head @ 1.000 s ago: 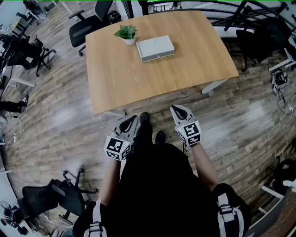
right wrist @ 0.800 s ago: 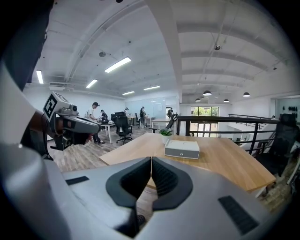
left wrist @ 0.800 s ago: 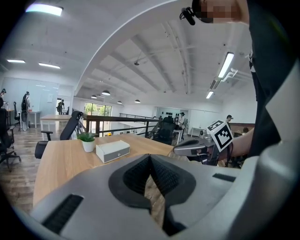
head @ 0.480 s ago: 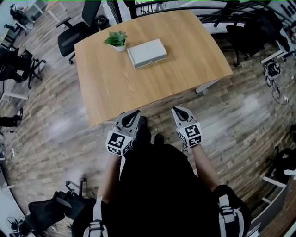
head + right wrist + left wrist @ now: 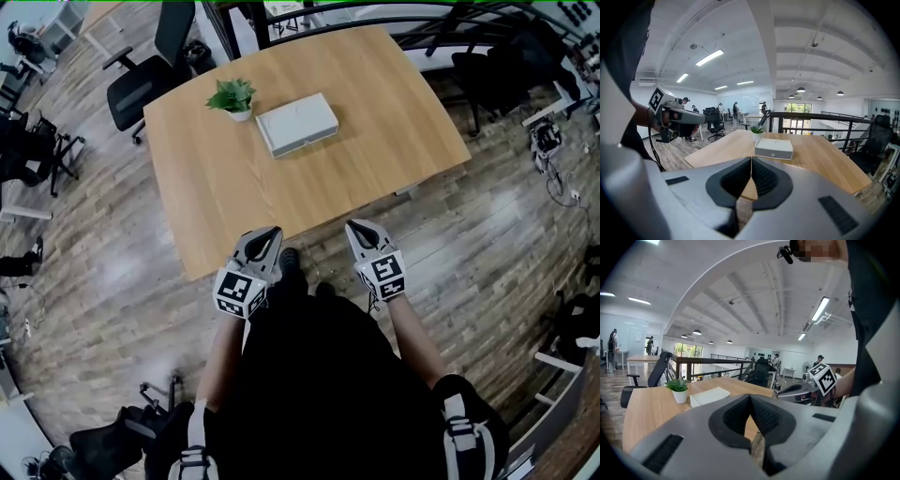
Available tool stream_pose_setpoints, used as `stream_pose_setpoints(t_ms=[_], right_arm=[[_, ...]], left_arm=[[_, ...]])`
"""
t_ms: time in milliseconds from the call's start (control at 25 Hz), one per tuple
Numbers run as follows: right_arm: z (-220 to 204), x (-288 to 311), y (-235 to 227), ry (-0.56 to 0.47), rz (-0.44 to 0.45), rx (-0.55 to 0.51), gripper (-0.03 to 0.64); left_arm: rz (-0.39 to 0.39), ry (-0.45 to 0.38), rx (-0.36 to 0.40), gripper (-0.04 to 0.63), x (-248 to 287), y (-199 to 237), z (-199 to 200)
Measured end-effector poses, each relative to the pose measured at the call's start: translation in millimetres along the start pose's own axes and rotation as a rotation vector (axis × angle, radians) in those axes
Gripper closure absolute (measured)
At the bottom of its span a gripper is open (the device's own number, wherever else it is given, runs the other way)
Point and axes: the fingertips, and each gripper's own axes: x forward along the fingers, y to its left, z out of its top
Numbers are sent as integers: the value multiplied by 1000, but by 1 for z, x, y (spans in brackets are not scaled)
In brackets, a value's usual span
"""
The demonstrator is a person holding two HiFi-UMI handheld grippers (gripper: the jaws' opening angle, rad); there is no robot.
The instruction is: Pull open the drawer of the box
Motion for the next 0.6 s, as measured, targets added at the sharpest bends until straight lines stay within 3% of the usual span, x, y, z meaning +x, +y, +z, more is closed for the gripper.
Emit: stream_pose_setpoints(t_ms=[600], right_arm=[[39,62,-23,-2,-93,-11,592]], left_arm=[[-103,-14,38,572,43,77,24]])
